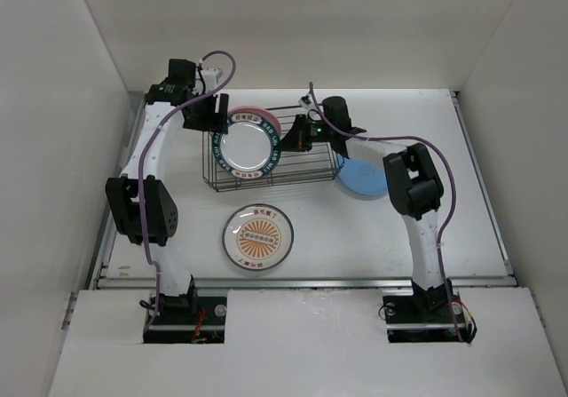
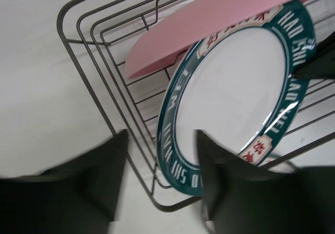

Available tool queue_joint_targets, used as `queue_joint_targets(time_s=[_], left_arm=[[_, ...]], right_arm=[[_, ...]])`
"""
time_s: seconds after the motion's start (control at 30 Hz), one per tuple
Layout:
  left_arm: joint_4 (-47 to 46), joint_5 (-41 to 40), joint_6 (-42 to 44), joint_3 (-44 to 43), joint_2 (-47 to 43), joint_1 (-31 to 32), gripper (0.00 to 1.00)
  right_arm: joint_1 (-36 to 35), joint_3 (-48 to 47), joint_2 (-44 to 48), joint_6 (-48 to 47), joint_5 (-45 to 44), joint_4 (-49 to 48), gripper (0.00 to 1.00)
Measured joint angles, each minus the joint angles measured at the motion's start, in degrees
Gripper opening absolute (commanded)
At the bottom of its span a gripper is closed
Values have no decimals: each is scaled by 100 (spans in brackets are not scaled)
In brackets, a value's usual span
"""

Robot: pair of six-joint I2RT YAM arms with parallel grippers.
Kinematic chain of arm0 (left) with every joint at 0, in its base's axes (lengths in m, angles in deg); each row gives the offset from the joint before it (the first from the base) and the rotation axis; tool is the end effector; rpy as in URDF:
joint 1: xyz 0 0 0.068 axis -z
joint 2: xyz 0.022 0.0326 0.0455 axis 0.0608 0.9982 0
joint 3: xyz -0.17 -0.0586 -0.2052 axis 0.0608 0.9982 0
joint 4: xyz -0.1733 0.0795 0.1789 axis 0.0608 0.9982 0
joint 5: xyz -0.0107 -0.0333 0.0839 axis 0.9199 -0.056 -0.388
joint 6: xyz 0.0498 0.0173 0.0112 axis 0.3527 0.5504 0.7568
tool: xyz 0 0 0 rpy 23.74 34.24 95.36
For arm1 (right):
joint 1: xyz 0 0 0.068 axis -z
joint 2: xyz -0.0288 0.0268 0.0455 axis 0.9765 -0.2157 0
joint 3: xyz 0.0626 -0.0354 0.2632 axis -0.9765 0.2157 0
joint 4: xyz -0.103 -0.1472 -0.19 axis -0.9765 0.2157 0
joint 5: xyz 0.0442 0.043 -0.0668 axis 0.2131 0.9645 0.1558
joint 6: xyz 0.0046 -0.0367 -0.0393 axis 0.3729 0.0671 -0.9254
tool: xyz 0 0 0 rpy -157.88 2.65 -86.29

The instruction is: Unload the plates from the dish rack

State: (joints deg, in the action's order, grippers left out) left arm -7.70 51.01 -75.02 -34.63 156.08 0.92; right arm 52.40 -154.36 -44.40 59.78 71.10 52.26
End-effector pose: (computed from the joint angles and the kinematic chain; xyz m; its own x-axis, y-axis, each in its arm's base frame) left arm 0.4064 -0.0413 0.3483 -0.6727 0.2054 -0.7108 0.3771 0.9217 -0.0905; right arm 0.4526 0.2430 0.1869 -0.8807 0.0601 -0.4699 -0.4300 0.3147 0.8462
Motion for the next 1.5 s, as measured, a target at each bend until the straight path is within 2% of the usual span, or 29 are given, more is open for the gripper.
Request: queue_joint_targets(time_s=[0.03,0.1,0.13,0.37,0.57,0.8,1.0,1.13,1.17,1.2,1.23,1.27,1.3,1.33,1.37,1.43,1.5], left_arm=[[15,-2,11,-4,-4,2,83],[39,-24,-26,-4,-35,11,99],[44,-57,-46,-4,-76,13,100],[-44,-772,-387,2,-953,-20,100],[-284,-1228,-660,354,-1523,-350,98],[-129,-1364,-734,688,-750,-479,94],[-33,-1447,-782,824,57,-437,89],[-28,-1585,-780,824,407,-313,73],[-28,-1593,-780,824,481,-275,66],[-26,-1589,-785,824,557,-251,61],[-22,-1565,-785,824,623,-221,56],[-11,-1537,-782,824,688,-201,51],[4,-1526,-785,820,758,-188,41],[39,-1495,-785,802,844,-181,37],[61,-1484,-787,787,918,-184,32],[125,-1375,-824,702,1097,-179,23],[173,-1364,-837,614,1217,-142,19]], right_arm=[[0,50,37,20,-7,-4,0],[7,120,125,20,-17,-9,0],[7,157,177,17,-35,0,0],[4,514,962,-114,-372,131,0],[-4,494,1880,-767,-1010,634,0],[-168,396,2741,-2210,-1436,2363,0],[-984,1360,3359,-3254,-1812,3543,0],[-1316,1757,3158,-3515,-2142,4092,0],[-1340,1788,3056,-3550,-2229,4146,0],[-1357,1792,2931,-3578,-2330,4190,4],[-1370,1790,2800,-3613,-2398,4188,16],[-1392,1768,2667,-3595,-2463,4190,22],[-1394,1727,2527,-3604,-2496,4183,31],[-1419,1665,2404,-3624,-2549,4181,49],[-1447,1611,2308,-3654,-2627,4197,55],[-1534,1513,2210,-3733,-2752,4271,59],[-1655,1401,2210,-3832,-2903,4413,62]])
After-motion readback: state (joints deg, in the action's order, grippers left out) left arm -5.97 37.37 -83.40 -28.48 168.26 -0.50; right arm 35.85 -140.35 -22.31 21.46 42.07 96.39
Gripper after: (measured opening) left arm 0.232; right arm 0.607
